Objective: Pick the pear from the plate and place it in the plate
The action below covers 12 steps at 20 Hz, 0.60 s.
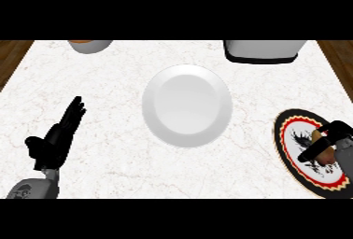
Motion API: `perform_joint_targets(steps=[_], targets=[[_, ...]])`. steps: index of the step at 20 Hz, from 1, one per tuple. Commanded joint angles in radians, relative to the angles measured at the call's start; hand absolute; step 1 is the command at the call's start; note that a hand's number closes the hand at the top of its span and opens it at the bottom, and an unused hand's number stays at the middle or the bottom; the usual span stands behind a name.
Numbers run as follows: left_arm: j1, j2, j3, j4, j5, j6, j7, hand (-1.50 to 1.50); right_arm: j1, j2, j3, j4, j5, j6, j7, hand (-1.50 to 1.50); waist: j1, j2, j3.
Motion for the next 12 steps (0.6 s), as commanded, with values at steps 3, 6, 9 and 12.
perform_joint_targets(steps=[3, 6, 9, 12], targets=[[0.026, 0.005, 0.027, -0.010, 0.002, -0.036, -0.009, 0.00, 0.031, 0.019, -0.010, 0.030, 0.044, 0.008, -0.112, 1.50, 0.002, 0.007, 0.014], [-0.034, -0.066, -0.015, 0.046, -0.069, 0.043, -0.008, 0.00, -0.005, -0.004, 0.021, -0.011, 0.121, -0.011, -0.107, 1.50, -0.003, 0.008, 0.014], [0.064, -0.031, 0.021, -0.005, -0.022, 0.016, -0.029, 0.00, 0.174, 0.114, 0.120, -0.322, 0.229, -0.280, -0.001, 1.50, -0.043, -0.011, 0.010], [0.081, 0.003, 0.045, 0.008, -0.016, 0.008, -0.021, 0.00, 0.238, 0.173, 0.188, -0.461, 0.345, -0.448, 0.007, 1.50, -0.082, -0.031, 0.008]])
